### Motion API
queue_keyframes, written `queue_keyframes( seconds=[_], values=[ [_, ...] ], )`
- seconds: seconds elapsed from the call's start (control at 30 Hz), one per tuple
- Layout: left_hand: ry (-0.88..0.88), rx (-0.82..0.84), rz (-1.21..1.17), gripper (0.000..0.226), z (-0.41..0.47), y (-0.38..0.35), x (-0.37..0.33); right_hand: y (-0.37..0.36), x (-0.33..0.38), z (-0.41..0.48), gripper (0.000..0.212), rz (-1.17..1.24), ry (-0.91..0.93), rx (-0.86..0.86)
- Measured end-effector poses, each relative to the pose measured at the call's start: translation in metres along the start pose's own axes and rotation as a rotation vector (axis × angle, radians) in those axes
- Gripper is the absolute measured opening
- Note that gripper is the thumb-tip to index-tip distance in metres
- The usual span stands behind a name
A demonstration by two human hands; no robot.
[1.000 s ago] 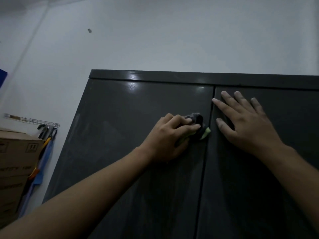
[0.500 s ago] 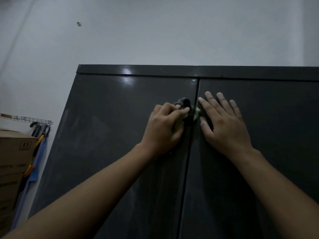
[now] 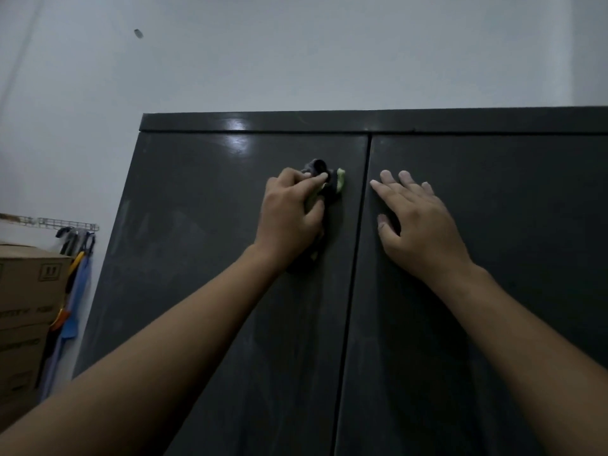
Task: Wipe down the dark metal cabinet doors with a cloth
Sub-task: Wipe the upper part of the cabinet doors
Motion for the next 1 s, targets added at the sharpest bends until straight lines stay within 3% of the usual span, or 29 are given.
queue_keyframes(
  seconds=[0.13, 0.23, 0.37, 0.57, 0.83, 1.0],
  values=[
    [-0.212, 0.07, 0.089, 0.045, -0.01, -0.014, -0.037, 0.004, 0.004, -0.001, 0.071, 0.059, -0.014, 0.033],
    [-0.287, 0.032, 0.166, 0.045, 0.007, -0.014, -0.034, 0.002, 0.007, -0.003, 0.072, 0.002, 0.021, 0.063],
    [-0.128, -0.06, 0.144, 0.041, 0.058, -0.011, -0.029, -0.006, 0.011, -0.004, 0.07, -0.059, 0.027, 0.049],
    [-0.068, -0.058, 0.106, 0.041, 0.09, -0.001, -0.017, -0.008, 0.013, -0.003, 0.071, -0.033, -0.002, 0.031],
    [0.263, -0.167, 0.141, 0.043, 0.124, 0.046, 0.067, -0.014, 0.021, 0.005, 0.069, -0.054, -0.064, -0.048],
    [0.157, -0.078, 0.131, 0.049, 0.11, 0.04, 0.072, -0.023, 0.046, 0.029, 0.074, 0.043, -0.098, -0.052]
  ],
)
Point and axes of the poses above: each hand's wrist, its own z-axis towards the middle knuckle, its own y-axis out of the back of the hand, x = y × z, the point moved 8 cm from there along z, towards the middle knuckle, and after that the axes turned 12 degrees about y, right-handed, at the moved point
